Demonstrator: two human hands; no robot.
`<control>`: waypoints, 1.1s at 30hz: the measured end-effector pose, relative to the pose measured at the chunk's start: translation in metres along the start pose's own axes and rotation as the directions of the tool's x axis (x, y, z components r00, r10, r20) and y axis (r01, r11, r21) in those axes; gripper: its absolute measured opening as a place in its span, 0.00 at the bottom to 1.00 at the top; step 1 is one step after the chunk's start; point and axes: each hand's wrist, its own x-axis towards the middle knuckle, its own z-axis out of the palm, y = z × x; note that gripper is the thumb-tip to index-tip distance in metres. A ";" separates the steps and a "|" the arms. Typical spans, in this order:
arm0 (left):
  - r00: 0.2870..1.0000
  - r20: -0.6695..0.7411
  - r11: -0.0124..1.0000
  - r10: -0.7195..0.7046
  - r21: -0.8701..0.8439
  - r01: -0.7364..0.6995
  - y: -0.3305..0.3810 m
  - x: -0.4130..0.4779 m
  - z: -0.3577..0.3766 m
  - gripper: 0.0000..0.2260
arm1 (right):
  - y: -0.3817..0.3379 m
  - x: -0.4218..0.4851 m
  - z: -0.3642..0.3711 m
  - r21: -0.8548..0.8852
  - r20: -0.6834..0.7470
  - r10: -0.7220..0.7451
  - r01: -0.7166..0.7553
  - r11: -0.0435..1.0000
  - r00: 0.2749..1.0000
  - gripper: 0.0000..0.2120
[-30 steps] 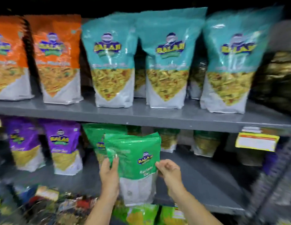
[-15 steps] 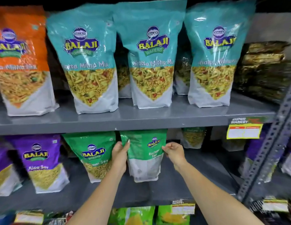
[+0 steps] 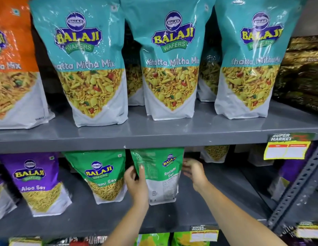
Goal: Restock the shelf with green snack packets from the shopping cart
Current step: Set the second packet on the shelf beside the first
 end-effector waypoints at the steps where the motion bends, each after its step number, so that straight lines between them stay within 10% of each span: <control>1: 0.997 -0.064 0.998 0.032 0.063 -0.028 -0.012 -0.011 0.001 0.17 | 0.002 0.004 0.000 0.053 0.024 0.044 -0.045 0.998 0.999 0.10; 7: 0.987 -0.074 0.974 -0.140 0.168 0.150 -0.039 -0.052 0.019 0.27 | 0.017 0.005 0.017 -0.025 0.202 0.182 -0.181 0.983 0.962 0.15; 16: 0.961 0.087 0.962 -0.261 0.100 0.252 -0.049 -0.004 0.032 0.25 | 0.051 -0.022 0.018 -0.135 0.143 0.024 -0.004 0.991 0.989 0.09; 22: 0.957 -0.054 0.955 -0.287 0.066 0.290 -0.037 -0.019 0.033 0.25 | 0.040 -0.004 0.024 -0.088 0.187 0.159 -0.144 0.986 0.969 0.19; 29: 0.888 0.127 0.893 -0.442 -0.034 0.449 -0.054 -0.003 0.037 0.39 | 0.064 -0.022 0.040 -0.099 0.177 0.140 -0.124 0.987 0.974 0.20; 33: 0.813 0.291 0.826 -0.504 -0.112 0.552 -0.032 -0.001 0.033 0.25 | 0.072 -0.033 0.041 -0.114 0.071 0.099 -0.090 0.989 0.993 0.20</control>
